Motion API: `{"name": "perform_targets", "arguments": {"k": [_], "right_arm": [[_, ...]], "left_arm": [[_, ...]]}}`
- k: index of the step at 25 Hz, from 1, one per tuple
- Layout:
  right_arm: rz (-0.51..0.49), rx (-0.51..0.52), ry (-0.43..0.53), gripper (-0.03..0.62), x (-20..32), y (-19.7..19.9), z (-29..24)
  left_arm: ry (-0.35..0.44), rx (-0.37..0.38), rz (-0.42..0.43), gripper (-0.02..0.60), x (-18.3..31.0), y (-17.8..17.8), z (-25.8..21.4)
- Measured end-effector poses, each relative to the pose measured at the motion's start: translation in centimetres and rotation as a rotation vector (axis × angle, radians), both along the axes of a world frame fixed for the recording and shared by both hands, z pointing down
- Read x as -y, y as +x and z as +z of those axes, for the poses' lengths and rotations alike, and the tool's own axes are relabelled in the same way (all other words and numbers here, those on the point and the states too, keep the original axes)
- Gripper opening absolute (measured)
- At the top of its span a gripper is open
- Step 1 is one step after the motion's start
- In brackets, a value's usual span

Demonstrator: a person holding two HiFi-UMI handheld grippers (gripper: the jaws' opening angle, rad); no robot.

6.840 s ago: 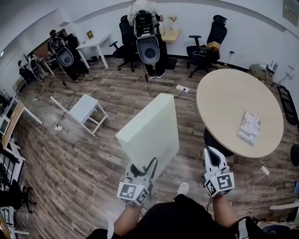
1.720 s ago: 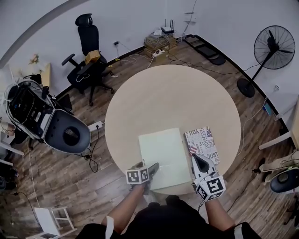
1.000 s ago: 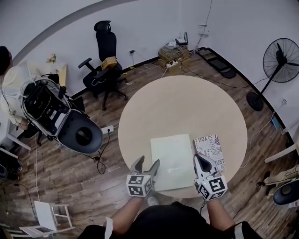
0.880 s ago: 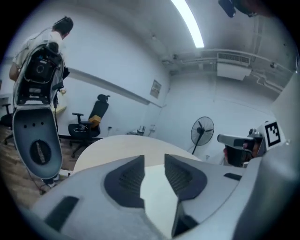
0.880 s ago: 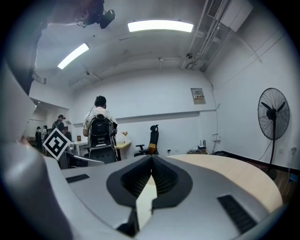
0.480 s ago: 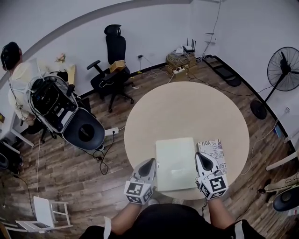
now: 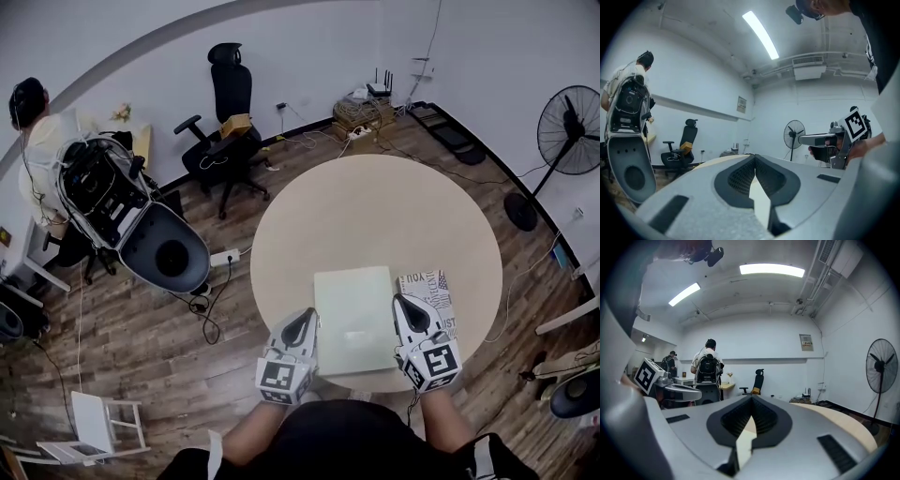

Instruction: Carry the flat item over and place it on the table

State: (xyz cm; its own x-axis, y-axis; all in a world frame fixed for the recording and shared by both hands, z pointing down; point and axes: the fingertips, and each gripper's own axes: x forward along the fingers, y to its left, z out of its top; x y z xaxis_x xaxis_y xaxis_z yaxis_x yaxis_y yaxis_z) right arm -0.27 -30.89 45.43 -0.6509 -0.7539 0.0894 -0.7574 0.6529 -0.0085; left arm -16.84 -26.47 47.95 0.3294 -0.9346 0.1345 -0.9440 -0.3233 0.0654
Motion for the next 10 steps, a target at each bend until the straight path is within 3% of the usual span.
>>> {"name": "perform_targets", "arguments": {"k": [10], "right_arm": [[-0.01, 0.001, 0.005, -0.003, 0.31, -0.51, -0.27]], "left_arm": [[0.0, 0.026, -0.014, 0.008, 0.4, -0.28, -0.04]]}}
